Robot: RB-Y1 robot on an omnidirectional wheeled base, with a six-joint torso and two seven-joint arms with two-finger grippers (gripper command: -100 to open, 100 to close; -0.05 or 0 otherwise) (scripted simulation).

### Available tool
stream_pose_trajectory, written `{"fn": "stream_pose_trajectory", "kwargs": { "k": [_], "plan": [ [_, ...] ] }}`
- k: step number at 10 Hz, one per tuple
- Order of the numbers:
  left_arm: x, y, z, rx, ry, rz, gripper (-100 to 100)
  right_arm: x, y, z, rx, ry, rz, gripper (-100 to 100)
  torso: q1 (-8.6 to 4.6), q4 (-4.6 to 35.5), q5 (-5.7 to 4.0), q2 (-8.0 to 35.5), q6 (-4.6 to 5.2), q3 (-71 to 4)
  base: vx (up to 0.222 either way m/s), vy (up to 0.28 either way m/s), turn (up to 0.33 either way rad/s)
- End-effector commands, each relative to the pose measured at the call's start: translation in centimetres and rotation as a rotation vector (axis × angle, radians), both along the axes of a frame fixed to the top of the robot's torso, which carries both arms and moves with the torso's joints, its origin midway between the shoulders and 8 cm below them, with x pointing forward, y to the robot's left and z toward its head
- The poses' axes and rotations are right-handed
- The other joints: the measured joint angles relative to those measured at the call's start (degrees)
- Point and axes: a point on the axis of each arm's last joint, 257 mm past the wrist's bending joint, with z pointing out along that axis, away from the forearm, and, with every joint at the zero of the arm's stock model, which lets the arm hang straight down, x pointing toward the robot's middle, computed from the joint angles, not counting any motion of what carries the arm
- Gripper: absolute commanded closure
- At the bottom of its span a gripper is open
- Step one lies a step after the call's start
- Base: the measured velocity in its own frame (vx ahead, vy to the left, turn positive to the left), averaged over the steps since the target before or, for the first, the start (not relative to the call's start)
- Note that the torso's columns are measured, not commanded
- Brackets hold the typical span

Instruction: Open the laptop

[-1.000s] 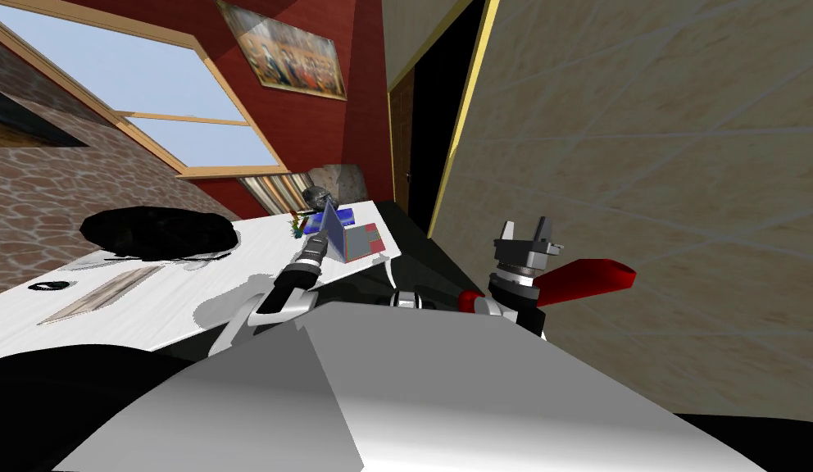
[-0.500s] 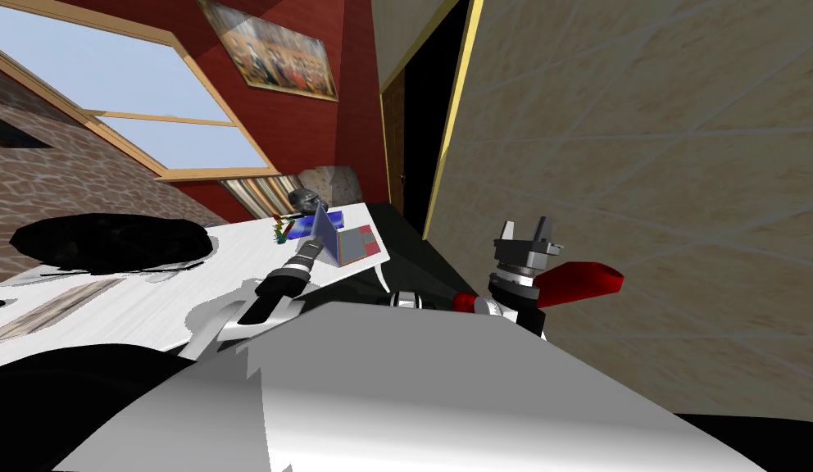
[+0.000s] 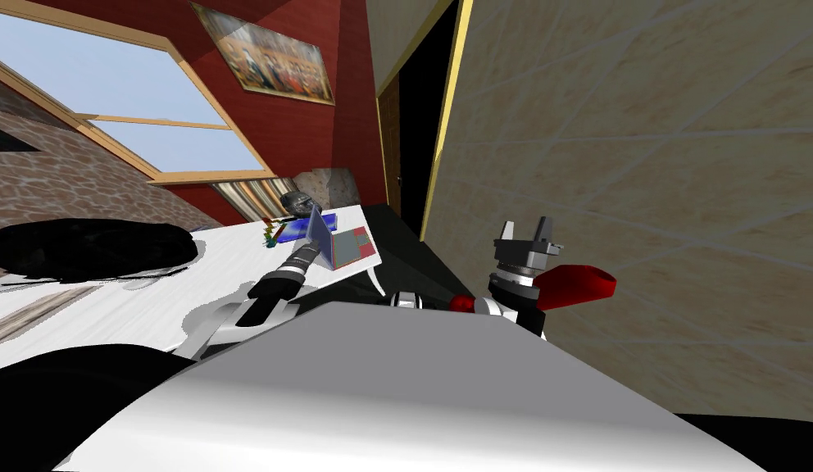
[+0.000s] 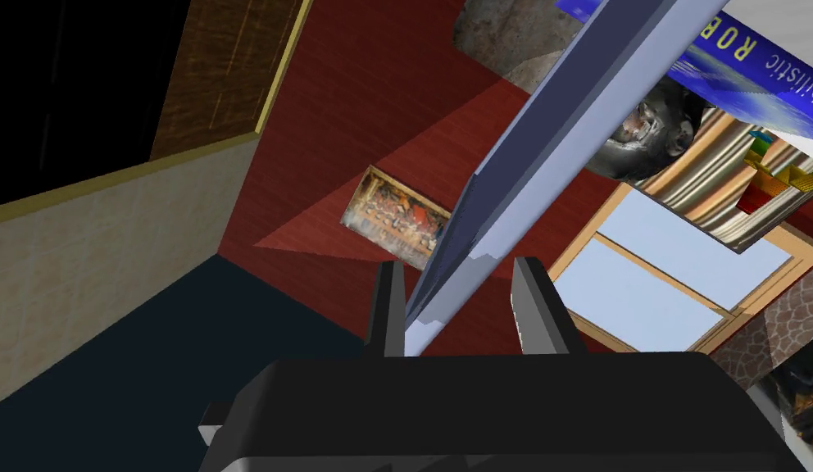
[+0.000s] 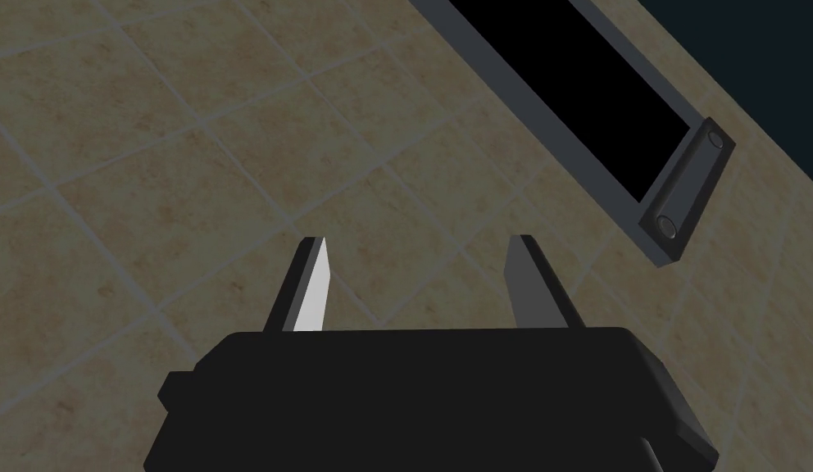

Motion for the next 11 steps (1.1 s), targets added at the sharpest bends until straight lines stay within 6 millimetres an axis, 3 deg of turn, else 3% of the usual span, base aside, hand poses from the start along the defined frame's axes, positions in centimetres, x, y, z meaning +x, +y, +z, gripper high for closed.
{"fn": "stream_pose_trajectory", "kwargs": {
  "k": [1, 3, 4, 6, 11],
  "plan": [
    [-0.7, 1.4, -2.5, 0.115, 0.098, 0.010, 100, 0.0, 0.0, 0.0, 0.000, 0.000, 0.000, 0, 0.01, -0.2, 0.17, -0.3, 0.09, -0.1, 0.079, -0.130, -0.018],
    [-1.3, 2.8, -3.9, 0.219, 0.168, 0.017, 100, 0.0, 0.0, 0.0, 0.000, 0.000, 0.000, 0, 0.41, -0.3, 0.39, -0.5, 0.15, -0.2, 0.040, -0.150, -0.065],
    [-0.7, 2.8, -2.0, 0.204, 0.117, 0.017, 100, 0.0, 0.0, 0.0, 0.000, 0.000, 0.000, 0, 0.44, -0.3, 0.50, -0.4, 0.07, -0.2, 0.014, -0.092, 0.001],
    [-0.9, 4.4, -3.9, 0.284, 0.178, 0.029, 100, 0.0, 0.0, 0.0, 0.000, 0.000, 0.000, 0, 0.89, 0.2, 0.18, 0.2, -0.26, 0.1, 0.017, -0.076, -0.034],
    [-1.4, 7.2, -7.7, 0.414, 0.291, 0.043, 100, 0.0, 0.0, 0.0, 0.000, 0.000, 0.000, 0, 1.12, 0.0, 0.51, 0.2, -0.48, 0.2, 0.033, -0.091, -0.031]
  ]
}}
